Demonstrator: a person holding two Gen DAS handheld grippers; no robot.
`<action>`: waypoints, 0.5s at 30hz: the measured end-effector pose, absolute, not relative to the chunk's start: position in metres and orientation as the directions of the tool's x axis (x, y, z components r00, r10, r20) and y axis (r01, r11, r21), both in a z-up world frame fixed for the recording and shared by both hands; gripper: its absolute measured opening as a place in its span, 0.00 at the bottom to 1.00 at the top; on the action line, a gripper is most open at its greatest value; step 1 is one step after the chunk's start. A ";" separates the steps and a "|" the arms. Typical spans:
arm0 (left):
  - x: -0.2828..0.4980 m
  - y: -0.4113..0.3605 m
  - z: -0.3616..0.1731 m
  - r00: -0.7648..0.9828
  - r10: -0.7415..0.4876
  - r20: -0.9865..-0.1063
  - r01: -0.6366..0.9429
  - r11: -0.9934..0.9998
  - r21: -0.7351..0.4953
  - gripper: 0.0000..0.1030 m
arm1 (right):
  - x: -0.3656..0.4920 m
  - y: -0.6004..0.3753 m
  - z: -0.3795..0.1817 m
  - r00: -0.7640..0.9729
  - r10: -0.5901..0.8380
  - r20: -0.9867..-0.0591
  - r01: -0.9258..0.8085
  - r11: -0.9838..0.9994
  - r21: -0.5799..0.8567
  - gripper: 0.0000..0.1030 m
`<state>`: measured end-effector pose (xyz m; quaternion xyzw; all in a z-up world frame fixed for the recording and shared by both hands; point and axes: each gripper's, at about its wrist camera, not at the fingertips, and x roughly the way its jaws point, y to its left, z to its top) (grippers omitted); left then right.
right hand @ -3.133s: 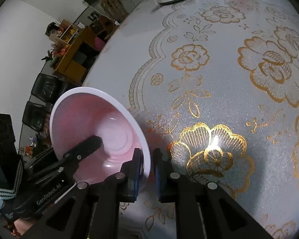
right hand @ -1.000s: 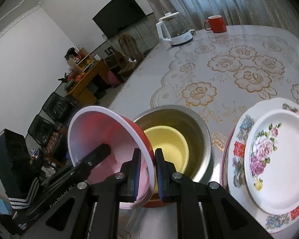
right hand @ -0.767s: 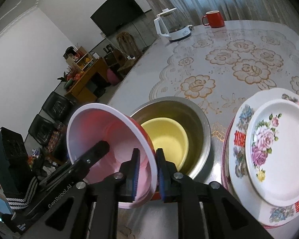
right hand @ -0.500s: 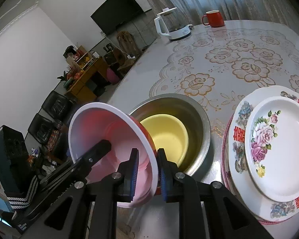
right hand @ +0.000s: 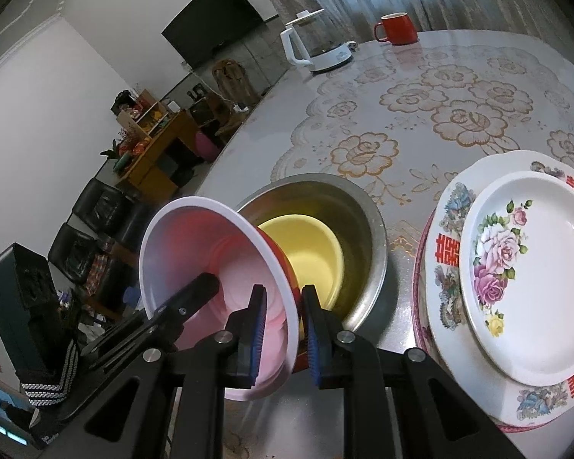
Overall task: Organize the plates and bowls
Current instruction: 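Lower the pink-and-red bowl into the yellow bowl and release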
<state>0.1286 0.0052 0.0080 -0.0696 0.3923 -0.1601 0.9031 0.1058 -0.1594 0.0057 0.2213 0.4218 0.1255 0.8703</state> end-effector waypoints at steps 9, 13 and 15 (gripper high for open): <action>0.136 -0.001 0.002 0.637 -0.317 -0.702 0.229 0.948 -0.221 0.14 | 0.111 -0.164 0.000 0.598 0.406 -0.691 -0.010 0.866 0.500 0.19; 0.139 0.000 0.003 0.651 -0.307 -0.695 0.217 0.952 -0.217 0.58 | 0.113 -0.168 -0.004 0.602 0.390 -0.697 0.011 0.868 0.496 0.24; 0.138 0.004 0.007 0.671 -0.309 -0.674 0.213 0.951 -0.224 0.63 | 0.115 -0.172 -0.004 0.608 0.374 -0.700 0.027 0.871 0.490 0.24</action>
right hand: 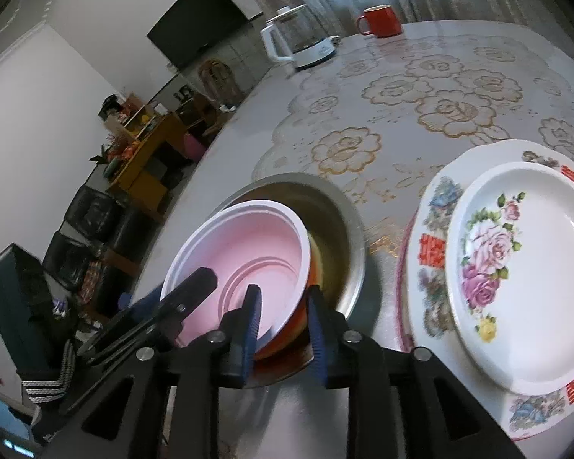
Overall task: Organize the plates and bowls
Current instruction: 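Lower the pink-and-red bowl into the yellow bowl and release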
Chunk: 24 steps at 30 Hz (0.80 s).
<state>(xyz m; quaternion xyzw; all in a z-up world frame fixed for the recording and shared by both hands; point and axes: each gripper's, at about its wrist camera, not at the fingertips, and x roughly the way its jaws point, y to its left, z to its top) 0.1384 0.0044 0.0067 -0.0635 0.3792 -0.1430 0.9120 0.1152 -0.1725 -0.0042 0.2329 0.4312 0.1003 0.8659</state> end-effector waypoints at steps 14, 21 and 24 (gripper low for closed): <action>0.127 0.055 0.010 0.731 -0.242 -0.638 0.057 0.953 -0.297 0.68 | 0.117 -0.179 -0.002 0.627 0.353 -0.694 0.036 0.877 0.479 0.27; 0.129 0.074 0.001 0.724 -0.231 -0.650 -0.011 0.938 -0.346 0.74 | 0.107 -0.188 0.009 0.643 0.343 -0.685 0.050 0.873 0.484 0.33; 0.132 0.078 -0.005 0.704 -0.247 -0.665 -0.027 0.927 -0.373 0.74 | 0.112 -0.192 0.013 0.646 0.316 -0.695 0.051 0.891 0.451 0.34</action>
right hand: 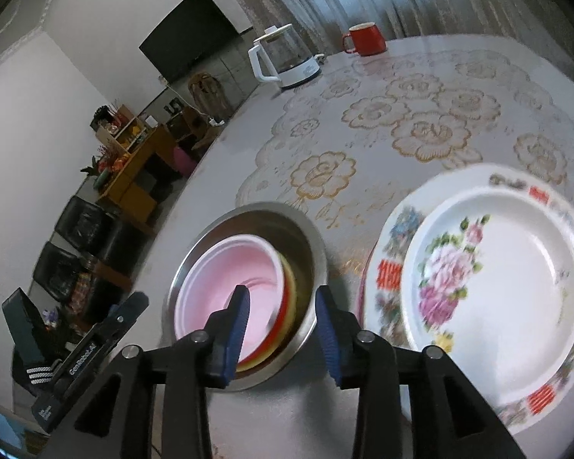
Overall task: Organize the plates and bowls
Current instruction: 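Lower the pink-and-red bowl into the yellow bowl and release, then grasp the steel basin rim with both grippers and lift it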
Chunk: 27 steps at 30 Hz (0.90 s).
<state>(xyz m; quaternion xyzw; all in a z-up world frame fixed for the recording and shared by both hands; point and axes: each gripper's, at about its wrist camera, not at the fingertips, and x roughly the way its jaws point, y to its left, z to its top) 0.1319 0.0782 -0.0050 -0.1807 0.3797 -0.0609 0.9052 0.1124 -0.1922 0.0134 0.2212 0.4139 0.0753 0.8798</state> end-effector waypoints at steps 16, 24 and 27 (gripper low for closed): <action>0.136 0.071 -0.019 0.645 -0.349 -0.680 0.036 0.903 -0.429 0.56 | 0.172 -0.192 0.007 0.575 0.250 -0.779 -0.013 0.955 0.297 0.29; 0.138 0.061 -0.026 0.622 -0.370 -0.690 0.073 0.905 -0.419 0.45 | 0.185 -0.184 -0.011 0.500 0.246 -0.831 -0.051 0.966 0.255 0.23; 0.138 0.061 -0.024 0.621 -0.372 -0.690 0.083 0.906 -0.414 0.43 | 0.185 -0.178 -0.015 0.488 0.259 -0.833 -0.070 0.963 0.259 0.19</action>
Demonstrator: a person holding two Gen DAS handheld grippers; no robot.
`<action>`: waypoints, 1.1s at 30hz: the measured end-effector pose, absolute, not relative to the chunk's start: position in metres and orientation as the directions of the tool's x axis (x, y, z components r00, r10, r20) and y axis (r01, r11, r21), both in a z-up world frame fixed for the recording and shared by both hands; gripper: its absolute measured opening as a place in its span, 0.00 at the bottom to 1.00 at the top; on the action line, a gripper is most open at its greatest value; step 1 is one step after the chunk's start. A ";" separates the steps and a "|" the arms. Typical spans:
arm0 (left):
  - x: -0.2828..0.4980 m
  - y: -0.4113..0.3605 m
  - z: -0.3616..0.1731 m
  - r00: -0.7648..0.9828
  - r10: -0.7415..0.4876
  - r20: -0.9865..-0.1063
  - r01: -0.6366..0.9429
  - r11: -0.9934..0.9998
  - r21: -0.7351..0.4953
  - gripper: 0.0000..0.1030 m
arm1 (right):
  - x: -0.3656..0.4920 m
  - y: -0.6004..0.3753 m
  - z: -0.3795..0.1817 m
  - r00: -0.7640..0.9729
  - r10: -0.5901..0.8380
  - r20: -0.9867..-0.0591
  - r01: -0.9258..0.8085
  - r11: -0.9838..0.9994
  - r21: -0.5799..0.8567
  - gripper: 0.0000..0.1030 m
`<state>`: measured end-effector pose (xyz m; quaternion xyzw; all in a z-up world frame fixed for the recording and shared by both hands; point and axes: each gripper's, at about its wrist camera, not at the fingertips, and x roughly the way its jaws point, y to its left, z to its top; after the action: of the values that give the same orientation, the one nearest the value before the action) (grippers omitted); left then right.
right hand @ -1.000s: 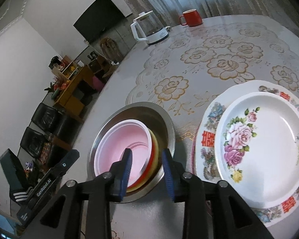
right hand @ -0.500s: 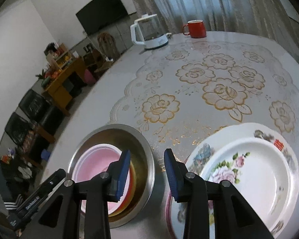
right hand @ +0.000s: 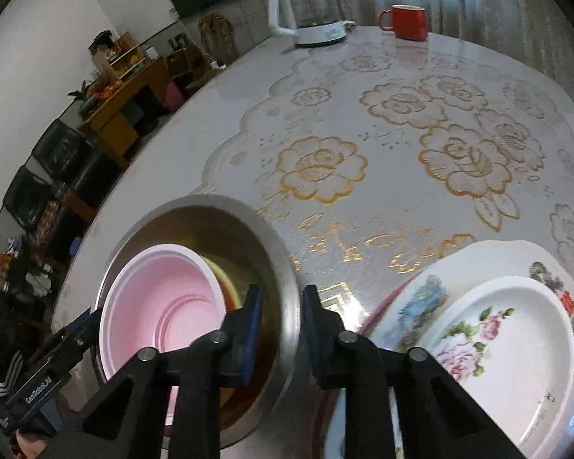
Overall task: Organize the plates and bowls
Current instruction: 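Grasp the steel basin rim with both grippers and lift it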
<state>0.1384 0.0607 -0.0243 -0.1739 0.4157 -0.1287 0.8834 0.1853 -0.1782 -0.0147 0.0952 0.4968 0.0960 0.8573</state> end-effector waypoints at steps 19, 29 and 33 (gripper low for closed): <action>0.137 0.099 -0.032 0.619 -0.456 -0.639 0.061 0.839 -0.541 0.44 | 0.190 -0.156 -0.031 0.471 0.327 -0.819 -0.042 0.936 0.349 0.20; 0.132 0.091 -0.029 0.634 -0.463 -0.619 0.123 0.851 -0.511 0.36 | 0.181 -0.157 -0.032 0.514 0.315 -0.798 -0.040 0.938 0.345 0.18; 0.133 0.090 -0.027 0.630 -0.455 -0.629 0.117 0.856 -0.503 0.36 | 0.183 -0.158 -0.033 0.513 0.325 -0.795 -0.034 0.933 0.359 0.18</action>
<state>0.1330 0.0904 -0.0272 -0.2127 0.3980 -0.1630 0.8774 0.1825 -0.1580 -0.0328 0.1507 0.4824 0.1048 0.8565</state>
